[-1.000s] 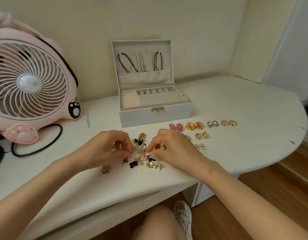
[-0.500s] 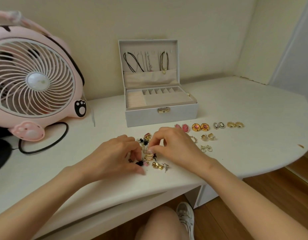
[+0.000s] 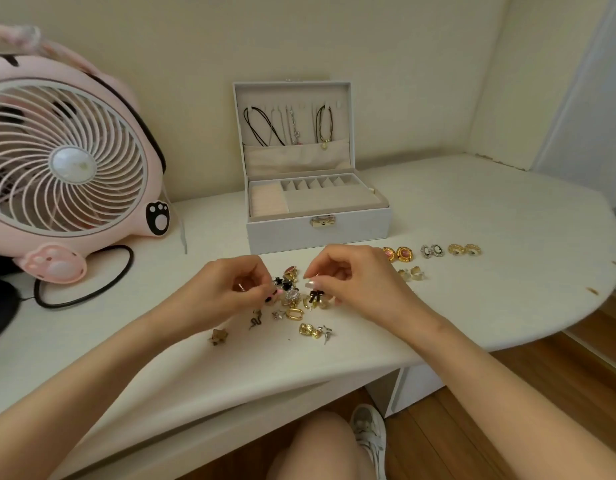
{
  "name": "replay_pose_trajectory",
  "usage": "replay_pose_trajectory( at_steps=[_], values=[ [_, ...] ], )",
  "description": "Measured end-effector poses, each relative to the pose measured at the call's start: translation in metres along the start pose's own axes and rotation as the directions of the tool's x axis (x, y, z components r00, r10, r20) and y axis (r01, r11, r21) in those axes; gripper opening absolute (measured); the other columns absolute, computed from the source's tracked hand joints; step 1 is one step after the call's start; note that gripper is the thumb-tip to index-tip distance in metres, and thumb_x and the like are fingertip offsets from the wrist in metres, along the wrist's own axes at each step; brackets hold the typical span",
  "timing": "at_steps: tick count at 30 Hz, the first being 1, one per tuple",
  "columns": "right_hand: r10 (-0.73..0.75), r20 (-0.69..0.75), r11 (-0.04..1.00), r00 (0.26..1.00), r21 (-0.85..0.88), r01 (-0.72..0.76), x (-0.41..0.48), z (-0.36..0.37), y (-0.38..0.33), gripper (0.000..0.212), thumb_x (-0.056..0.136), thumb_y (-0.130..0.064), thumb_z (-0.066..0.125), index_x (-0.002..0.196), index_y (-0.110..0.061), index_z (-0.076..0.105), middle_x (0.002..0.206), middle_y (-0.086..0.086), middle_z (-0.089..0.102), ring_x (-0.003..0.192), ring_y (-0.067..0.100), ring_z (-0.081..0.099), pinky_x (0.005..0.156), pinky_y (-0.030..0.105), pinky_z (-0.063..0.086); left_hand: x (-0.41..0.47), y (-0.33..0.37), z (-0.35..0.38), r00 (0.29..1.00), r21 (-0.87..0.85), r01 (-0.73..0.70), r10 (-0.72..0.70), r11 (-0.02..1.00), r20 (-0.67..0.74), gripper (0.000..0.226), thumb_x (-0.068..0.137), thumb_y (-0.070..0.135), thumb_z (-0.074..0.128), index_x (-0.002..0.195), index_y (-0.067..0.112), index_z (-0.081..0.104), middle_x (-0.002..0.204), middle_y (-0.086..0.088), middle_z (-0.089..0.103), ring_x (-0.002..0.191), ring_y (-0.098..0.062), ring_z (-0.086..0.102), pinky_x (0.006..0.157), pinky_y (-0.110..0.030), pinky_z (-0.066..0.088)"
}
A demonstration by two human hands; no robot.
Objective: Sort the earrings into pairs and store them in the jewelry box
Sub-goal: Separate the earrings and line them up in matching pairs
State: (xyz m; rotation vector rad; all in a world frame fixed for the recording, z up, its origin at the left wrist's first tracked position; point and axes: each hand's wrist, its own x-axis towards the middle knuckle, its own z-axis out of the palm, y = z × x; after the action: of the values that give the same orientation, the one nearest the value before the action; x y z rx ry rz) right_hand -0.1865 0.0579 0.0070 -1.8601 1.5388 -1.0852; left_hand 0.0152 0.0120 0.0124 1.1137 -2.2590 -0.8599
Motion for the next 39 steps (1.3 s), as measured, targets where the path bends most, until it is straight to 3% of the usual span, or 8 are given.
replay_pose_trajectory(
  at_steps=[3, 6, 10, 14, 23, 27, 31, 39],
  values=[
    [-0.003, -0.008, 1.000, 1.000, 0.002, 0.003, -0.001, -0.002, 0.002, 0.012, 0.082, -0.012, 0.069, 0.085, -0.024, 0.072, 0.078, -0.004, 0.071, 0.073, 0.013, 0.068, 0.084, 0.043, 0.053, 0.002, 0.004, -0.003, 0.994, -0.225, 0.104, -0.091, 0.969, 0.068, 0.007, 0.088, 0.012, 0.059, 0.085, 0.006, 0.062, 0.073, -0.002, 0.069, 0.065, -0.008, 0.059, 0.062, -0.019, 0.045],
    [0.024, 0.000, 0.999, 1.000, 0.032, -0.024, -0.003, -0.005, 0.000, 0.018, 0.084, -0.004, 0.064, 0.090, -0.018, 0.073, 0.078, 0.005, 0.072, 0.067, 0.015, 0.070, 0.078, 0.037, 0.058, 0.004, 0.008, -0.002, 0.991, -0.330, 0.124, -0.102, 0.936, 0.085, 0.007, 0.087, 0.008, 0.059, 0.088, 0.002, 0.057, 0.077, -0.012, 0.069, 0.064, -0.014, 0.056, 0.059, -0.023, 0.043],
    [0.022, -0.012, 0.999, 1.000, 0.044, -0.022, -0.005, -0.010, 0.000, 0.020, 0.082, 0.003, 0.063, 0.090, -0.011, 0.074, 0.085, 0.001, 0.070, 0.073, 0.012, 0.070, 0.076, 0.029, 0.058, 0.007, 0.010, 0.001, 0.989, -0.384, 0.140, -0.112, 0.913, 0.096, 0.013, 0.087, 0.004, 0.059, 0.100, 0.005, 0.055, 0.074, -0.002, 0.067, 0.062, -0.013, 0.055, 0.057, -0.023, 0.040],
    [0.010, -0.037, 1.000, 0.999, 0.028, -0.009, -0.009, -0.015, 0.001, 0.012, 0.081, -0.006, 0.069, 0.086, -0.015, 0.075, 0.084, -0.003, 0.070, 0.070, 0.012, 0.067, 0.074, 0.027, 0.057, 0.009, 0.011, 0.002, 0.990, -0.409, 0.126, -0.086, 0.904, 0.116, 0.020, 0.086, 0.005, 0.061, 0.106, 0.010, 0.060, 0.090, -0.014, 0.069, 0.072, -0.018, 0.056, 0.064, -0.027, 0.042],
    [0.004, 0.023, 1.000, 1.000, 0.001, -0.004, -0.013, -0.020, 0.001, 0.032, 0.082, 0.006, 0.061, 0.089, -0.024, 0.070, 0.087, -0.002, 0.069, 0.077, 0.011, 0.065, 0.075, 0.025, 0.056, 0.011, 0.013, 0.002, 0.981, -0.215, 0.121, -0.084, 0.969, 0.173, 0.017, 0.085, 0.002, 0.061, 0.097, 0.012, 0.068, 0.085, -0.003, 0.066, 0.064, -0.009, 0.061, 0.058, -0.017, 0.047],
    [0.010, 0.088, 0.996, 0.996, -0.092, -0.002, -0.015, -0.014, 0.004, 0.032, 0.078, 0.002, 0.067, 0.088, -0.029, 0.069, 0.085, -0.008, 0.066, 0.078, 0.009, 0.063, 0.097, 0.036, 0.044, 0.005, 0.008, 0.002, 0.951, -0.075, 0.106, -0.079, 0.992, 0.299, 0.014, 0.082, 0.002, 0.065, 0.090, 0.013, 0.064, 0.083, -0.003, 0.070, 0.067, -0.010, 0.063, 0.062, -0.020, 0.049],
    [0.024, 0.113, 0.996, 0.993, -0.092, -0.013, -0.018, -0.008, 0.004, 0.030, 0.079, 0.004, 0.066, 0.091, -0.023, 0.070, 0.085, -0.004, 0.069, 0.078, 0.010, 0.065, 0.114, 0.029, 0.026, 0.001, 0.009, 0.002, 0.949, -0.001, 0.057, -0.054, 0.998, 0.309, 0.010, 0.082, 0.009, 0.067, 0.086, 0.017, 0.063, 0.081, 0.002, 0.071, 0.068, -0.003, 0.061, 0.064, -0.014, 0.045],
    [-0.004, 0.174, 0.949, 0.985, -0.309, 0.059, -0.021, -0.010, 0.002, 0.035, 0.077, 0.003, 0.063, 0.092, -0.028, 0.069, 0.088, -0.011, 0.066, 0.086, 0.005, 0.054, 0.086, 0.030, 0.047, 0.001, 0.007, 0.003, 0.964, 0.213, -0.057, -0.002, 0.975, 0.268, 0.005, 0.079, 0.026, 0.070, 0.080, 0.030, 0.067, 0.082, 0.016, 0.065, 0.068, -0.001, 0.050, 0.061, -0.010, 0.037]
  ],
)
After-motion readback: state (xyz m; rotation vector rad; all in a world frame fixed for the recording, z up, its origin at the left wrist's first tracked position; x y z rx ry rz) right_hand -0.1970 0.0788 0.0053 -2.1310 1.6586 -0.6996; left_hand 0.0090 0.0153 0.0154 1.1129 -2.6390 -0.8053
